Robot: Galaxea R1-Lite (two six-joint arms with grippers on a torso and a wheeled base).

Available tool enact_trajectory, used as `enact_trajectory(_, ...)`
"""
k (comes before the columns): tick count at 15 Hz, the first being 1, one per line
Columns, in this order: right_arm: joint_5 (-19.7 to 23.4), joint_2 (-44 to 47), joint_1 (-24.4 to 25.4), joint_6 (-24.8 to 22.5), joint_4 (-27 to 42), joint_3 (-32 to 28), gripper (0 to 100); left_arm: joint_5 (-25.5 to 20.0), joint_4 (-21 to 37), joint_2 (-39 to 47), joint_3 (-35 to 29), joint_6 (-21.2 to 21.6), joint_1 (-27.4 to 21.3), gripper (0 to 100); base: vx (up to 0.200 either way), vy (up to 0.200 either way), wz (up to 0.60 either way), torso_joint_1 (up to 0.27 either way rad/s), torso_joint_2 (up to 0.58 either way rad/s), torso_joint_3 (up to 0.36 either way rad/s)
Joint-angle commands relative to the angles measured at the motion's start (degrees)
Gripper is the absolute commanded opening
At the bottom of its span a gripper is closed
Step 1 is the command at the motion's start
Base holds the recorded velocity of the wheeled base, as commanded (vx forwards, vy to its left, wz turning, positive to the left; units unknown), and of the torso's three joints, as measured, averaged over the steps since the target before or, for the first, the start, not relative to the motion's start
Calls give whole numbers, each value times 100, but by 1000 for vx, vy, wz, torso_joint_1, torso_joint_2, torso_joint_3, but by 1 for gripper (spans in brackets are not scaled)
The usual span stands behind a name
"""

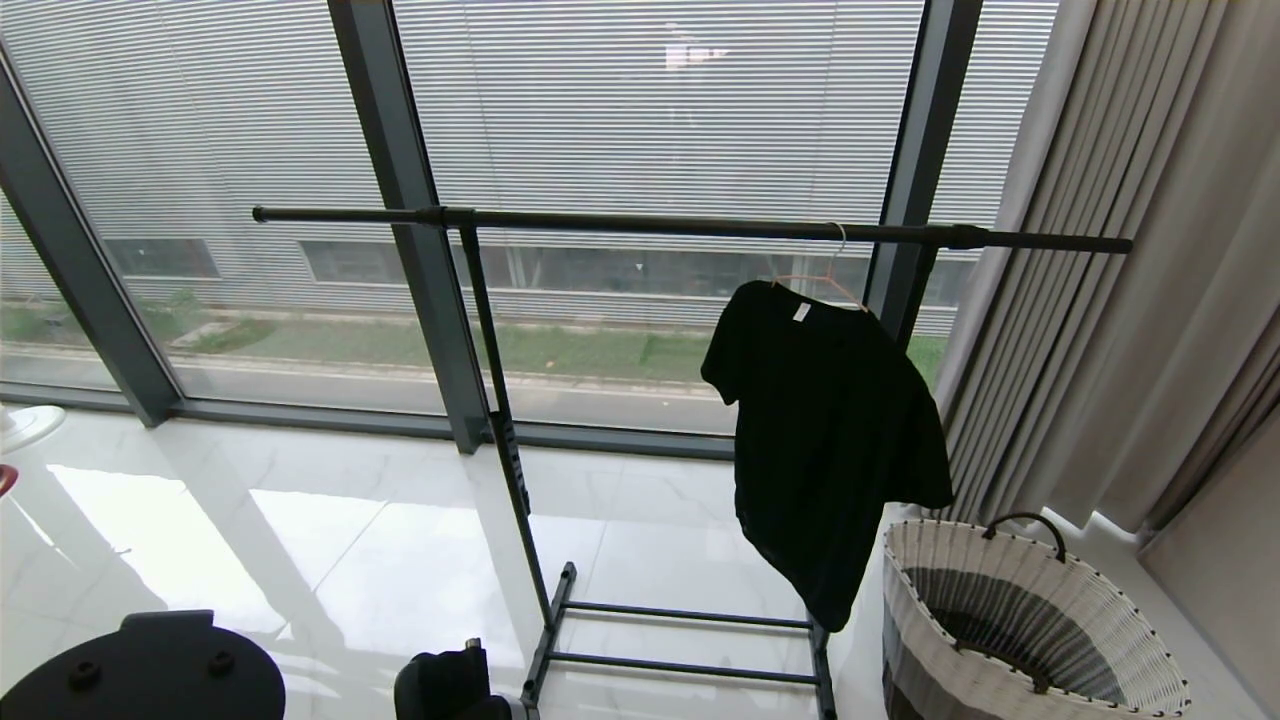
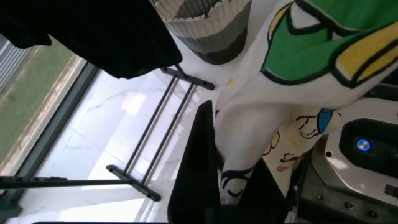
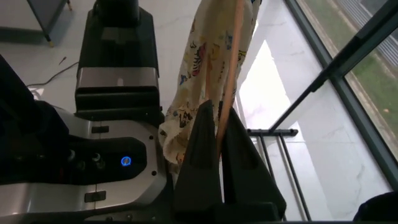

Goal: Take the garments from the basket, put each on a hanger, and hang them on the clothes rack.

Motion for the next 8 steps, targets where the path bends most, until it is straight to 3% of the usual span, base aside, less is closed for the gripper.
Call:
enact_trajectory(1, 3, 20, 5, -30, 22, 30, 0, 7, -9, 14, -6, -16, 1, 0, 0, 0, 0, 0, 0, 0)
enact_trajectory(2, -5, 20, 5, -30, 22, 22, 100, 7, -9, 14, -6, -16, 1, 0, 0, 0, 0, 0, 0, 0)
enact_trajectory(5, -58, -24, -48, -21, 22, 30, 100, 34, -9, 23, 11, -34, 18, 0, 0, 0, 0, 0, 0, 0)
enact_trajectory(8, -498, -86, -329, -3, 22, 136, 100, 60, -9, 23, 82, -25, 159, 0, 0, 0, 0, 0, 0, 0)
